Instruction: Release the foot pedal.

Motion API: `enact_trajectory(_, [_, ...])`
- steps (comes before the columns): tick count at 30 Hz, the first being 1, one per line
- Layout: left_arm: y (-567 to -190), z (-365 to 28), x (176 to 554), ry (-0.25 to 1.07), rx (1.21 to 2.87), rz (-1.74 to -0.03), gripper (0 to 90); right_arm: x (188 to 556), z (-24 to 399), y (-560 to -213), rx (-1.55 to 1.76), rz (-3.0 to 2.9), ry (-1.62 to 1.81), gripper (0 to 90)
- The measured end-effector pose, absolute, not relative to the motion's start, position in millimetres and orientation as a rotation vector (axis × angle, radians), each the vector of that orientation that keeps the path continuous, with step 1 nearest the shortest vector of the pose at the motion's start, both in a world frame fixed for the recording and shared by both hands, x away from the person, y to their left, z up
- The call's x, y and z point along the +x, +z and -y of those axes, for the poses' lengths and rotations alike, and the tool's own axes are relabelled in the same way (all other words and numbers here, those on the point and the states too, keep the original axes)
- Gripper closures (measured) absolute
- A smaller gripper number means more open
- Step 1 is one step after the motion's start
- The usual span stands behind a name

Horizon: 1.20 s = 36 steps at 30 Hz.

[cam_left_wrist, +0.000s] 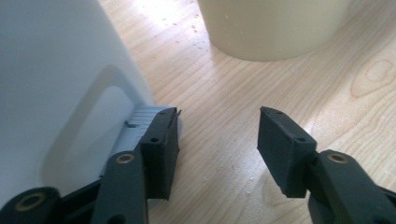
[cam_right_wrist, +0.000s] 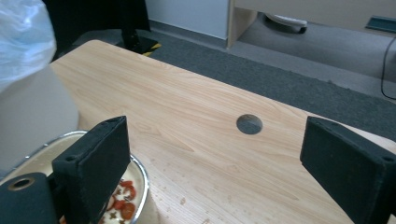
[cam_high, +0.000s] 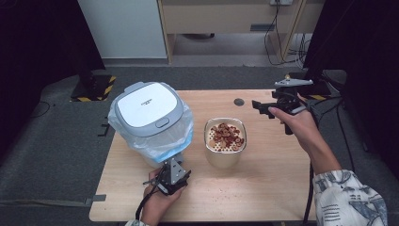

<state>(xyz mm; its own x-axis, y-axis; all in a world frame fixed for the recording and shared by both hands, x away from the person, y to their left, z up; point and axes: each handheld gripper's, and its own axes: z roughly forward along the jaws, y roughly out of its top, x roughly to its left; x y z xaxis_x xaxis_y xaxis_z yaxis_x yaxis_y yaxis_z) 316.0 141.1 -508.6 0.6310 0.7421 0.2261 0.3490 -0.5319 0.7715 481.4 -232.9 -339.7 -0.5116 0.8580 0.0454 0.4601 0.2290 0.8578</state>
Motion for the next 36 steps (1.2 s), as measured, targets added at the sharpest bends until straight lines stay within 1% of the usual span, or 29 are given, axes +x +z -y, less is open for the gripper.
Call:
enact_trajectory(7, [-510,-142,318,0.674,2.158,-0.860,38.3,481,244,-347,1.252,-2.024,1.191,8.1])
enact_trajectory(10, [-511,-141,319,0.661,2.172,-0.854,37.0,480,250,-351,1.272,-1.997,1.191,8.0])
enact_trajectory(16, [-511,-139,319,0.615,2.182,-0.845,36.7,477,255,-355,1.277,-1.980,1.185,7.8])
enact_trajectory(21, [-511,-138,318,0.605,2.195,-0.843,37.4,470,261,-363,1.294,-1.971,1.183,7.6])
enact_trajectory(29, [-511,-139,318,0.601,2.211,-0.843,38.1,453,271,-389,1.316,-1.971,1.156,7.6])
enact_trajectory(35, [-511,-138,318,0.599,2.210,-0.846,36.4,443,275,-403,1.322,-1.970,1.150,7.6])
enact_trajectory(36, [-511,-138,318,0.599,2.206,-0.842,35.7,439,277,-411,1.327,-1.973,1.151,7.6])
